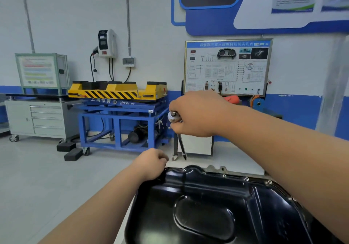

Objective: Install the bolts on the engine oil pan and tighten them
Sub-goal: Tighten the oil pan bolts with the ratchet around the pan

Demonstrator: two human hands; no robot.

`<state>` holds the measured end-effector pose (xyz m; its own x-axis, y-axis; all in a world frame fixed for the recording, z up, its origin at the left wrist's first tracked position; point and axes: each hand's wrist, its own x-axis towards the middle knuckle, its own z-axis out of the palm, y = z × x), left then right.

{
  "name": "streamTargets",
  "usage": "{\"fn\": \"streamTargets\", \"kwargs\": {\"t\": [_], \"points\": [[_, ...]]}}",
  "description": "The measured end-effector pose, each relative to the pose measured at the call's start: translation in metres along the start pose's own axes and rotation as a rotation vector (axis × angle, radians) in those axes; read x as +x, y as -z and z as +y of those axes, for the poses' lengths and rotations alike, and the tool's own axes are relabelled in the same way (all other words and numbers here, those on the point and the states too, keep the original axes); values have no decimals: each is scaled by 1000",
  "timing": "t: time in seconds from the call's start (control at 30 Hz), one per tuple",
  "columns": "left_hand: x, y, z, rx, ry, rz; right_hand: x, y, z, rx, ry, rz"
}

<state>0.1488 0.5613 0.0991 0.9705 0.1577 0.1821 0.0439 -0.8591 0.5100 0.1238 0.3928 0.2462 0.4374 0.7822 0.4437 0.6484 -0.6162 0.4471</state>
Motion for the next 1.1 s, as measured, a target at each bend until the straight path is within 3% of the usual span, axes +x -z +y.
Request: {"fn": "streamTargets", "kwargs": {"t": [0.27,1.0,1.1], "points": [[37,-22,22,-189,74,-89,1,-28,7,150,-50,-71],[30,-27,22,-23,5,-100,-8,-25,-4,88,-43,-103],[24,-24,25,-17,-57,-43,-13,-22,-14,72,-4,-108]]}}
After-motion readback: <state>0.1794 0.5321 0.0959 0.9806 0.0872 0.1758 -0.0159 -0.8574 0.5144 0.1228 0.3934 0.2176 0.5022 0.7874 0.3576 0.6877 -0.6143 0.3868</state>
